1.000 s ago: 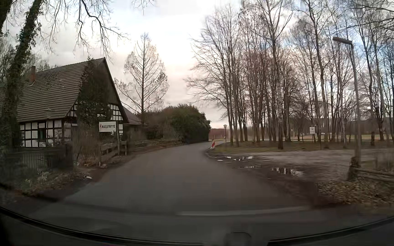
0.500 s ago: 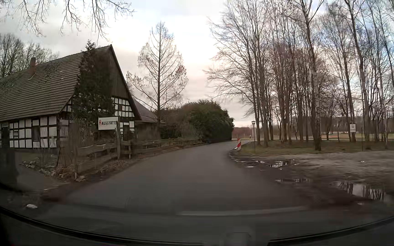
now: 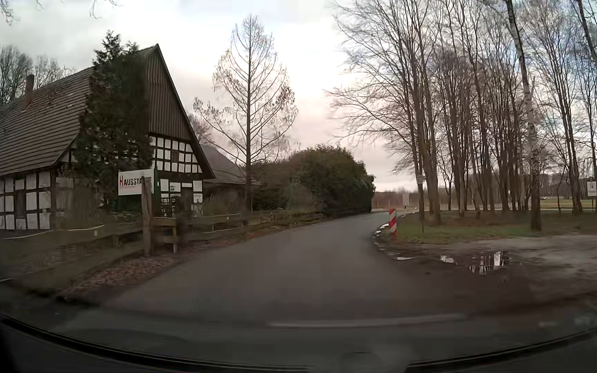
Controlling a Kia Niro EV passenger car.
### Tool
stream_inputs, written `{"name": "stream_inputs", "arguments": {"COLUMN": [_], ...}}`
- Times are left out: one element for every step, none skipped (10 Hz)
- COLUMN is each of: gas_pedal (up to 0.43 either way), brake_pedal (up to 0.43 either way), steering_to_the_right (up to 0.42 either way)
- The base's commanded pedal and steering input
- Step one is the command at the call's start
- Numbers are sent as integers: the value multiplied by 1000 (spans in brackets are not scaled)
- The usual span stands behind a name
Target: Follow the waypoints while adhering to traffic rules and regulations
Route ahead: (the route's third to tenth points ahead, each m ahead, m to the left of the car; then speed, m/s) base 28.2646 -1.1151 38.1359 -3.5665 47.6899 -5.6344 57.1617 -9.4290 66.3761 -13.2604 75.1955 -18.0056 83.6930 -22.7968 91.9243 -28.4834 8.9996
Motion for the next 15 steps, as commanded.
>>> {"name": "stream_inputs", "arguments": {"gas_pedal": [150,150,169,177,177,177,177,177,169,169,189,220,240,240,240], "brake_pedal": [0,0,0,0,0,0,0,0,0,0,0,0,0,0,0], "steering_to_the_right": [-5,-5,-3,-1,0,1,5,8,10,13,19,25,34,41,48]}}
